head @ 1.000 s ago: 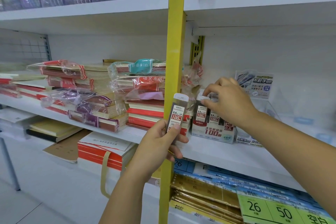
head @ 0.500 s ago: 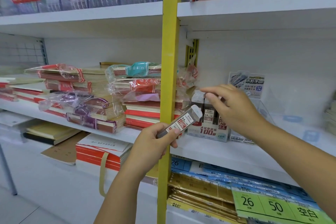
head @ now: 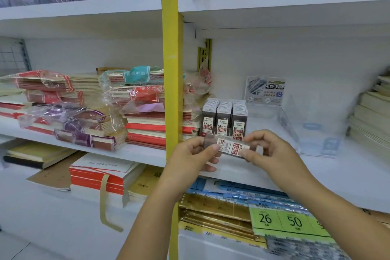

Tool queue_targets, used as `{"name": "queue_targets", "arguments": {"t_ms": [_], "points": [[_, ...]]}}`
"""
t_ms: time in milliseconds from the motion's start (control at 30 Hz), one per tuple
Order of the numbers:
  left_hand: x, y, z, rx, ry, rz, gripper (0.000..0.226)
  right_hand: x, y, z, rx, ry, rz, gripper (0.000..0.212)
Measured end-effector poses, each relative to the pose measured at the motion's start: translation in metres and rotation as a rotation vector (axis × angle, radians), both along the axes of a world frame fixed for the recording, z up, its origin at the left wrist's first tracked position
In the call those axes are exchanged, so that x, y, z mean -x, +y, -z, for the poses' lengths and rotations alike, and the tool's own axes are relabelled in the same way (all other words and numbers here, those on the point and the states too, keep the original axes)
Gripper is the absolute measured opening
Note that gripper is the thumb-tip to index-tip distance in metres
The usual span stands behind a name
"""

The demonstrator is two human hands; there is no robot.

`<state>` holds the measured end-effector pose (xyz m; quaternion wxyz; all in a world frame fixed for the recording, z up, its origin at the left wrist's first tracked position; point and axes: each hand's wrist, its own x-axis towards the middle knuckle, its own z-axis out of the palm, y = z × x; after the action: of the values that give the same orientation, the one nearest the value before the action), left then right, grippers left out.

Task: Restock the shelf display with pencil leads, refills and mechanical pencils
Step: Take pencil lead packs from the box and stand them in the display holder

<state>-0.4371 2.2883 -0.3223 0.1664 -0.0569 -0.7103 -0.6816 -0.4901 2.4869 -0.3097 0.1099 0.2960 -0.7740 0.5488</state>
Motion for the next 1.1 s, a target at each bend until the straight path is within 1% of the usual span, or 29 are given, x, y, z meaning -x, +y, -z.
{"name": "queue_targets", "arguments": {"t_ms": [133,200,233,267,333,367,400,467,533,633,733,800,900,1033,1100], "points": [[0.011,0.011,0.003,-0.092,0.015,-0.030,0.008,0.008,0.003,-0.011,0.102,-0.051,-0.030,0.021],[0.017,0.016,0.004,-0.077,0.032,-0.047,0.009,0.011,0.006,-0.018,0.190,-0.067,-0.023,0.022],[0.021,0.019,0.004,-0.037,0.052,-0.082,0.009,0.013,0.008,-0.024,0.222,-0.037,0.002,0.023],[0.024,0.021,0.006,0.049,0.086,-0.155,0.012,0.016,0.011,-0.031,0.237,0.023,0.034,0.023],[0.029,0.024,0.007,0.334,0.185,-0.353,0.026,0.023,0.016,-0.048,0.239,0.182,0.095,0.029],[0.030,0.025,0.007,0.460,0.240,-0.418,0.035,0.025,0.017,-0.056,0.222,0.263,0.124,0.033],[0.031,0.026,0.007,0.554,0.279,-0.453,0.043,0.026,0.016,-0.063,0.188,0.345,0.159,0.035],[0.036,0.026,0.010,0.678,0.289,-0.480,0.054,0.027,0.010,-0.074,0.091,0.482,0.216,0.037],[0.040,0.025,0.015,0.759,0.285,-0.496,0.059,0.028,0.000,-0.082,-0.029,0.554,0.223,0.036],[0.042,0.023,0.021,0.793,0.297,-0.497,0.061,0.031,-0.015,-0.089,-0.269,0.582,0.202,0.030],[0.044,0.021,0.024,0.816,0.312,-0.493,0.062,0.039,-0.022,-0.093,-0.437,0.570,0.196,0.027],[0.045,0.019,0.025,0.830,0.322,-0.485,0.062,0.045,-0.027,-0.092,-0.485,0.566,0.185,0.026],[0.045,0.017,0.027,0.832,0.341,-0.474,0.062,0.056,-0.033,-0.084,-0.518,0.626,0.203,0.026],[0.045,0.017,0.029,0.825,0.357,-0.465,0.061,0.064,-0.034,-0.066,-0.552,0.597,0.203,0.033],[0.046,0.016,0.030,0.819,0.348,-0.457,0.060,0.064,-0.031,-0.056,-0.582,0.620,0.209,0.037]]}}
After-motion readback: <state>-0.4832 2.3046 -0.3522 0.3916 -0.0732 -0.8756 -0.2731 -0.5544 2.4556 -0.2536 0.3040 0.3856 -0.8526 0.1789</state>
